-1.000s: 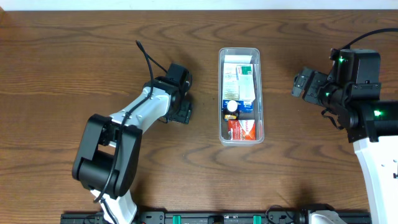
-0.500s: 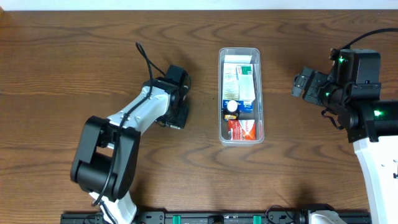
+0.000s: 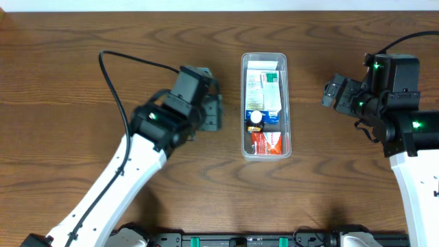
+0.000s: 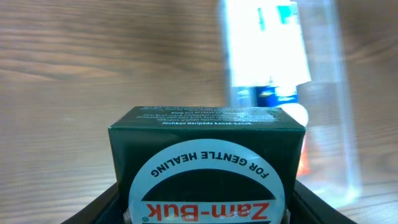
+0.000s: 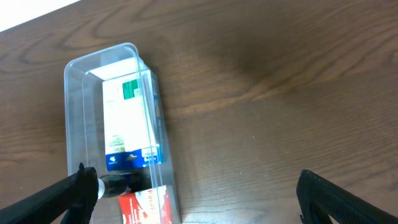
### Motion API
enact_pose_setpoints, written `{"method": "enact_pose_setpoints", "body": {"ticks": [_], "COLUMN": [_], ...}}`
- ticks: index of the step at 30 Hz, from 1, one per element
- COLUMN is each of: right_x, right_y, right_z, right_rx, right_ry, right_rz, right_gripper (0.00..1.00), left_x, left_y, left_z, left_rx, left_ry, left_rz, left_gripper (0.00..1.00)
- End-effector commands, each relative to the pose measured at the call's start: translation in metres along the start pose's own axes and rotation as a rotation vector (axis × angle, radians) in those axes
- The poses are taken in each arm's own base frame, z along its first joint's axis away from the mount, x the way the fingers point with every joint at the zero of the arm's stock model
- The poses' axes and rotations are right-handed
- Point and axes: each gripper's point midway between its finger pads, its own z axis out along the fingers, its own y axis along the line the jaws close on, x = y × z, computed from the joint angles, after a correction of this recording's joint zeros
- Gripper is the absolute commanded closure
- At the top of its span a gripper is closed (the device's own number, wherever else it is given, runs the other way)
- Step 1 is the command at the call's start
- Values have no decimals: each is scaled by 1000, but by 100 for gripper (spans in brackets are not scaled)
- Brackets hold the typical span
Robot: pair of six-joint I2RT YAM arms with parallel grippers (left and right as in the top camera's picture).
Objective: Pack container
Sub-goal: 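Lower the Zam-Buk tin into the container's front end and release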
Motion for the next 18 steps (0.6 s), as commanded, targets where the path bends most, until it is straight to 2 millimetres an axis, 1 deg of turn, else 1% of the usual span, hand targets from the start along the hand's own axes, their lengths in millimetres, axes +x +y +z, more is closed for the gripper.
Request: {"method": "enact_pose_setpoints", "body": {"ticks": [1, 4, 5, 8, 13, 16, 18], "right_x": [-5, -5, -5, -5, -5, -5, -5], "right_y": [0, 0, 0, 0, 0, 0, 0], "right_z": [-5, -5, -5, -5, -5, -5, -5], "right_rx": [-7, -7, -7, -7, -7, -7, -7], "right_ry": [-17, -17, -17, -17, -17, -17, -17], "right_rz": [11, 11, 11, 11, 11, 11, 11], "right_gripper": [1, 1, 1, 1, 1, 1, 1], "left_x": [9, 22, 26, 39, 62, 74, 78], "left_y": [-31, -62, -67, -80, -101, -108, -109], "left_z": [7, 17, 22, 40, 71, 88, 95], "left_rx": [48, 84, 74, 38, 36, 30, 22], "left_ry": [11, 21, 19, 25, 76, 100, 108], "left_rz": [-86, -23, -20, -9, 8, 32, 39], "left_gripper": [54, 54, 54, 54, 54, 54, 54]}}
